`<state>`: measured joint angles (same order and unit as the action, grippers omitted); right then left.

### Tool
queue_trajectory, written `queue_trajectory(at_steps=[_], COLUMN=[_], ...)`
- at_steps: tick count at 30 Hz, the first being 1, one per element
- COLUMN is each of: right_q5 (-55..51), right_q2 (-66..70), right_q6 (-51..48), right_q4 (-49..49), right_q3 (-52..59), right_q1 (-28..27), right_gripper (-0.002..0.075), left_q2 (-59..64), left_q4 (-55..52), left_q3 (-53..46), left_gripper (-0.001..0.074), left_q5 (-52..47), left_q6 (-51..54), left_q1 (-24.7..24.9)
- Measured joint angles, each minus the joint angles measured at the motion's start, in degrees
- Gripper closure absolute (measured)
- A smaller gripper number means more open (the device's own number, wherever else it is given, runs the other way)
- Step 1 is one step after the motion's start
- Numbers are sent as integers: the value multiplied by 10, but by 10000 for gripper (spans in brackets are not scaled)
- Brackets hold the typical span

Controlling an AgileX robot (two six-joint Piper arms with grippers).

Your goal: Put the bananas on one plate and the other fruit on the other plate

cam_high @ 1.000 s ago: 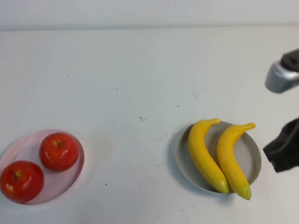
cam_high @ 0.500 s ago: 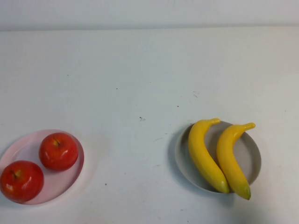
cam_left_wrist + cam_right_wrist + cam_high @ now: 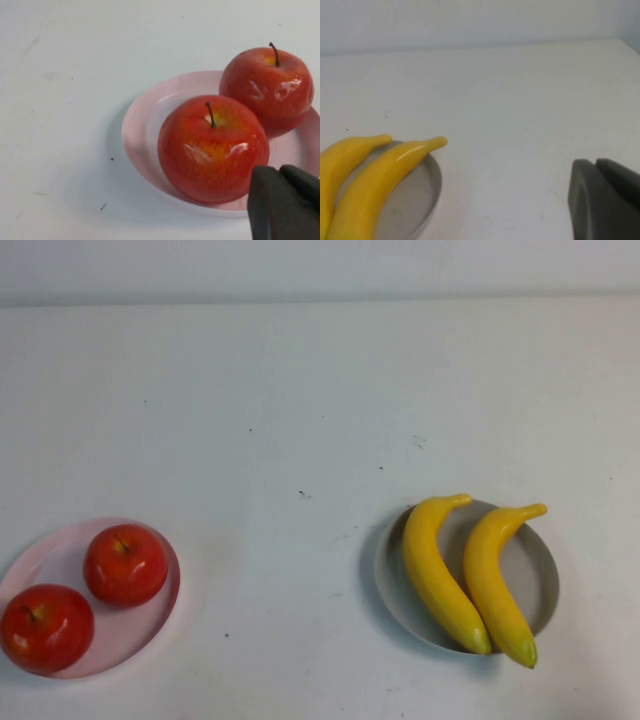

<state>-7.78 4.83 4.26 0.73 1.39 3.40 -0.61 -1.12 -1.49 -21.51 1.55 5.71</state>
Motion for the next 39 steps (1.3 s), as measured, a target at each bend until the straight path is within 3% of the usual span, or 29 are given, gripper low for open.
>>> queue_trajectory(at_steps=[12, 39], right_q5=[-126, -131], right_q2=[-53, -54], right_q6=[0, 0], right_q4=[-7, -7], right_q3=[0, 0], right_q1=[0, 0], right_gripper=[741, 741], left_q2=[-1, -1], left_q4=[0, 0], left_q3=[0, 0], left_gripper=[738, 738], left_q5=[0, 0], left_q6=[0, 0], left_q1=[0, 0])
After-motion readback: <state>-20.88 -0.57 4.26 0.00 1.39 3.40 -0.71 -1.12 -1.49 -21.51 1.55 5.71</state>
